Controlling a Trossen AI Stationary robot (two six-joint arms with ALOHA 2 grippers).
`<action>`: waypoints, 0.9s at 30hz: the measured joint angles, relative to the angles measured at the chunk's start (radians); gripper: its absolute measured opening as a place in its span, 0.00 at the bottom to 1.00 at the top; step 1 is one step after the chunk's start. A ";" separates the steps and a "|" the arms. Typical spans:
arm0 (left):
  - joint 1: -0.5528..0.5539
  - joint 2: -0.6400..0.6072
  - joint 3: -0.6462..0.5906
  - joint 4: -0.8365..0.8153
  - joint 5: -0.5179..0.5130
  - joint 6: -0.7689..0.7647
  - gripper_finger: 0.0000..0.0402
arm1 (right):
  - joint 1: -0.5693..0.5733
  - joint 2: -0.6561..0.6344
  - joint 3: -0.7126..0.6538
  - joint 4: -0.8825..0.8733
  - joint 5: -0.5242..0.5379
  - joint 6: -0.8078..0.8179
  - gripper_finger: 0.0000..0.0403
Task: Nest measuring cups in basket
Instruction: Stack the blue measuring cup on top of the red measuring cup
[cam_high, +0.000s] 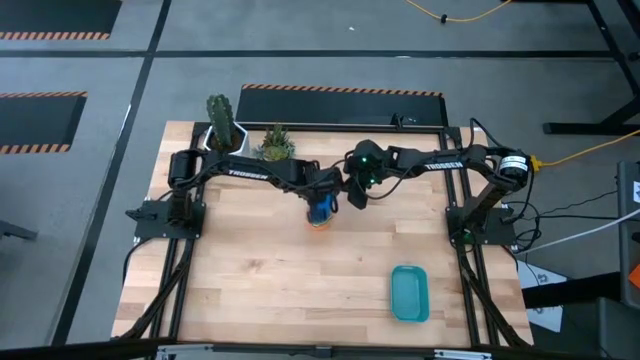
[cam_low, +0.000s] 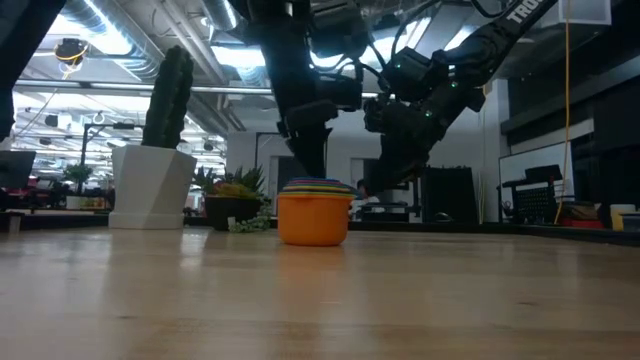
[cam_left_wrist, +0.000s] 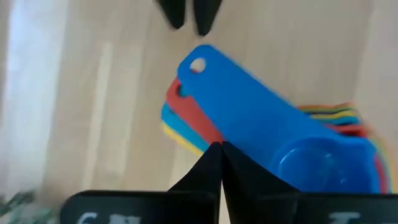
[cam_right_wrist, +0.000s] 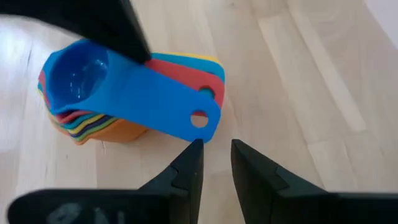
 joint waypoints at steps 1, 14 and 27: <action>-0.001 0.000 0.000 -0.009 -0.023 -0.001 0.00 | 0.000 0.000 0.000 -0.002 -0.001 -0.002 0.21; 0.039 -0.011 0.000 -0.159 -0.079 -0.064 0.00 | 0.011 -0.001 0.000 -0.086 -0.091 -0.031 0.21; 0.079 0.037 -0.001 -0.089 -0.002 -0.067 0.01 | 0.112 -0.329 0.000 -0.461 0.172 -0.064 0.21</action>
